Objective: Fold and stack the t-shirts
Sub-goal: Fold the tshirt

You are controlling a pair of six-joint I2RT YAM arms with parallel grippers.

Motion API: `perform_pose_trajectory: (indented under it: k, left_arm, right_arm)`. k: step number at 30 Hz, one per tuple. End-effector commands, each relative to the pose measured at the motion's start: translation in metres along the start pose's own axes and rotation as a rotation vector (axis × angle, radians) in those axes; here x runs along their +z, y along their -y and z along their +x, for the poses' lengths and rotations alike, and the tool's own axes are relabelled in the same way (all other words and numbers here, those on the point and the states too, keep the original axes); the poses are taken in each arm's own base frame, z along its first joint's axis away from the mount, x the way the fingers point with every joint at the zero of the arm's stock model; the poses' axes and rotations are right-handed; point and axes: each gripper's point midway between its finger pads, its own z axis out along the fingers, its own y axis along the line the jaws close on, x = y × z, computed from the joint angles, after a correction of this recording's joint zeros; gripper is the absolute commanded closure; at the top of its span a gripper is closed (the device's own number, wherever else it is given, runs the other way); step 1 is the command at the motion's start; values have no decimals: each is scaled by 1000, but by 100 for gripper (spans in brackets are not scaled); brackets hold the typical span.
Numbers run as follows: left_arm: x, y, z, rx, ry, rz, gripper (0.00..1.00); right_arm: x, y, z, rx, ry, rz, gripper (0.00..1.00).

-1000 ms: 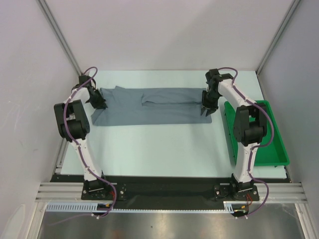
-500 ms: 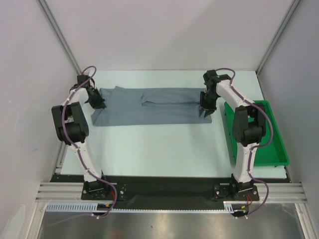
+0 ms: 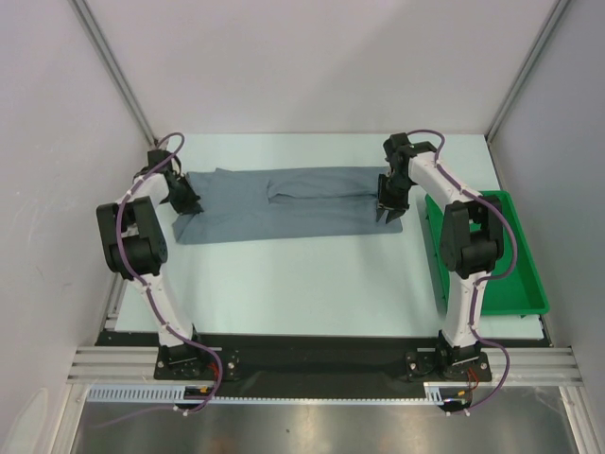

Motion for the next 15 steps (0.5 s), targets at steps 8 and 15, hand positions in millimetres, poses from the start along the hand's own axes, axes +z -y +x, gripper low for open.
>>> perform_pose_trajectory:
  k: [8, 15]
  left_arm:
    - [-17, 4, -11, 13, 73, 18, 74]
    - [-25, 1, -20, 23, 102, -26, 53]
  right_arm:
    - [-13, -4, -3, -13, 43, -8, 64]
    - [-10, -8, -7, -17, 38, -20, 64]
